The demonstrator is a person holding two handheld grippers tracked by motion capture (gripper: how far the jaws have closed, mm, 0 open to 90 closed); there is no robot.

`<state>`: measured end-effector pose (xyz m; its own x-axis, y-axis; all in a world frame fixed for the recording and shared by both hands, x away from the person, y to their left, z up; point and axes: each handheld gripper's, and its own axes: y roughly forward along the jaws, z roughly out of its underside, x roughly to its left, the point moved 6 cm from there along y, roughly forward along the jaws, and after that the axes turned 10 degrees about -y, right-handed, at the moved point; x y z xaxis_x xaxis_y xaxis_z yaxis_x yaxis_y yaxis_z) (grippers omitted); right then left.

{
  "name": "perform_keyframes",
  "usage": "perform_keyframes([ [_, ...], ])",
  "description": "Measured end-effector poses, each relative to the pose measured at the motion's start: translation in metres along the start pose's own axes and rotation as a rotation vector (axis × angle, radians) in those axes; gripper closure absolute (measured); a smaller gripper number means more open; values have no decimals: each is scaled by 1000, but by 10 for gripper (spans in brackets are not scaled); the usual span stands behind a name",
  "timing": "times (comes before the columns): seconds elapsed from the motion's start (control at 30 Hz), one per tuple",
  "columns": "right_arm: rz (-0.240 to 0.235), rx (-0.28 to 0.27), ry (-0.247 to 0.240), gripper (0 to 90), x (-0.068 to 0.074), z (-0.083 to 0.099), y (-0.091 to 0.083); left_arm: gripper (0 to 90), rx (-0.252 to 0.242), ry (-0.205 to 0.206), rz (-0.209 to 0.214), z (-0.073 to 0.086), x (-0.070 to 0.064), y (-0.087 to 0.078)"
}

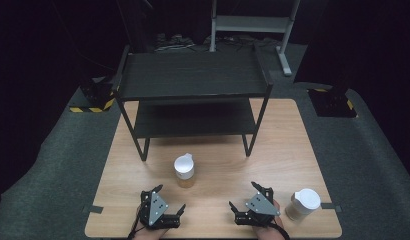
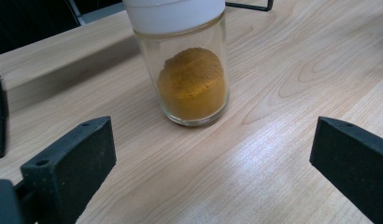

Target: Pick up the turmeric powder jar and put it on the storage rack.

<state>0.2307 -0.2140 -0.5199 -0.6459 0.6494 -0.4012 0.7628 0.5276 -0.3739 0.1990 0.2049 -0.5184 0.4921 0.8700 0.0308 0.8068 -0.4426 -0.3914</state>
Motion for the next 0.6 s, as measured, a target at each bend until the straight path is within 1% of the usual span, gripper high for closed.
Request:
perform_keyframes([
  [0.17, 0, -5, 15, 1, -2, 1, -1, 6, 4, 8, 0, 0, -1, 0],
  [0.27, 0, -4, 11, 1, -2, 1, -1, 6, 6, 12, 1, -1, -1, 1],
  [0.33, 9, -4, 1, 1, 1, 1, -1, 6, 8, 17, 3, -1, -1, 0],
  [0.43, 13, -5, -5, 1, 2, 1, -2, 6, 6, 15, 4, 0, -2, 0],
  [0.6, 4, 1, 11, 1, -1, 1, -1, 6, -5, 7, 15, 1, 0, -2],
])
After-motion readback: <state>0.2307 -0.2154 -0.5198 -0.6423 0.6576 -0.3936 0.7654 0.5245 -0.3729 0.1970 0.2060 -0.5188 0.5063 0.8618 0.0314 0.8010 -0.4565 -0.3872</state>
